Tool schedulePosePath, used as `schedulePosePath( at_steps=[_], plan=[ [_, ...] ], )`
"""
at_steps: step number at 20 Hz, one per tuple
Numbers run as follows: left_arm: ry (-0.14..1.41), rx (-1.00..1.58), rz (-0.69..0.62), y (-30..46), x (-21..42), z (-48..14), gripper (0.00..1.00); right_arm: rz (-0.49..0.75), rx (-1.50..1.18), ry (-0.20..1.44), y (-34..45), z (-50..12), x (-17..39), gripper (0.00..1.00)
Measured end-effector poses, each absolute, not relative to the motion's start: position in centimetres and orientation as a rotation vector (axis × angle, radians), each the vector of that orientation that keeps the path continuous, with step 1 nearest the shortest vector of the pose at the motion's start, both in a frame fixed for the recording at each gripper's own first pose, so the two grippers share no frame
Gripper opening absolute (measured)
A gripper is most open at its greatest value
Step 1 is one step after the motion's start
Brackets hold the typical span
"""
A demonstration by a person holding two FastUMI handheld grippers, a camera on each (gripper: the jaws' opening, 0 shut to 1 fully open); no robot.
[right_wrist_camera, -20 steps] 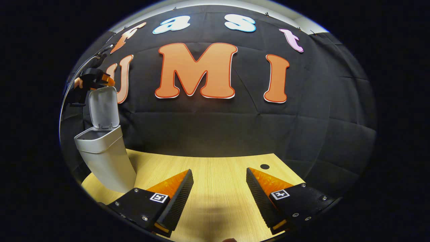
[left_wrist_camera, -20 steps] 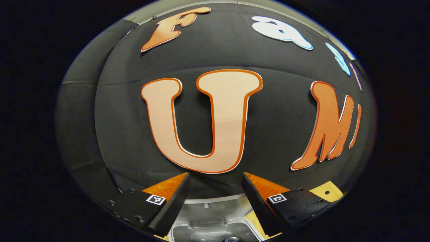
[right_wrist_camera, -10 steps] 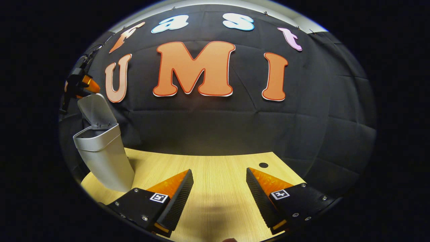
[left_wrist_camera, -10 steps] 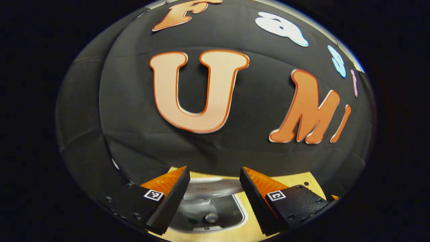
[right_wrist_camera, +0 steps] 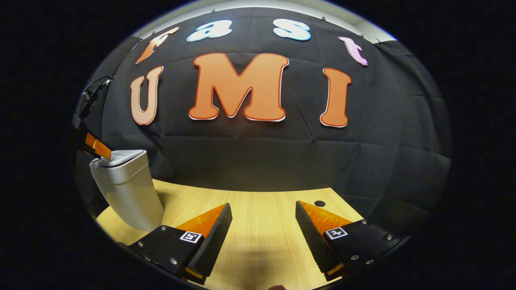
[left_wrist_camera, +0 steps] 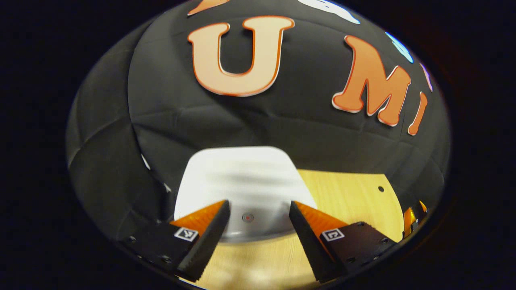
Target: Press the lid of the desktop garbage bin to open it, pick up the crumpled paper on the desktop and throw it into the bin, then pick up the pop can on the desktop and drop it into the bin, and finally close the garbage bin lid.
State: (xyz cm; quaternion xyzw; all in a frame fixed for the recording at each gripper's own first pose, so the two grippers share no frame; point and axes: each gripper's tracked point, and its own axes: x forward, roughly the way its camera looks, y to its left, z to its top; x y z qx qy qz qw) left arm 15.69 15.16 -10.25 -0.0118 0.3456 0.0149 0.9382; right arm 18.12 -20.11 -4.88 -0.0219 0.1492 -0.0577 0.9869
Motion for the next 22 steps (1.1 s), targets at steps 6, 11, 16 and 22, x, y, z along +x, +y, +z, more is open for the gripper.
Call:
schedulePosePath(
  at_steps=[6,11,16,22],
  plan=[
    [0.665,0.032,0.046,15.1,14.9,-10.9,0.97,-0.101,-0.052,0.294,-19.7,-4.9,18.1,0.95],
    [0.460,0.020,0.069,14.4,15.5,-6.2,0.96,-0.111,-0.040,0.276,-20.2,-4.0,18.0,0.94],
    [0.157,0.013,0.025,10.6,13.4,1.1,0.95,-0.092,-0.007,0.253,-19.5,-1.4,18.0,0.95],
    [0.159,-0.063,-0.010,5.9,11.8,-0.8,0.94,-0.084,-0.025,0.186,-19.2,2.9,17.8,0.95]
  ],
)
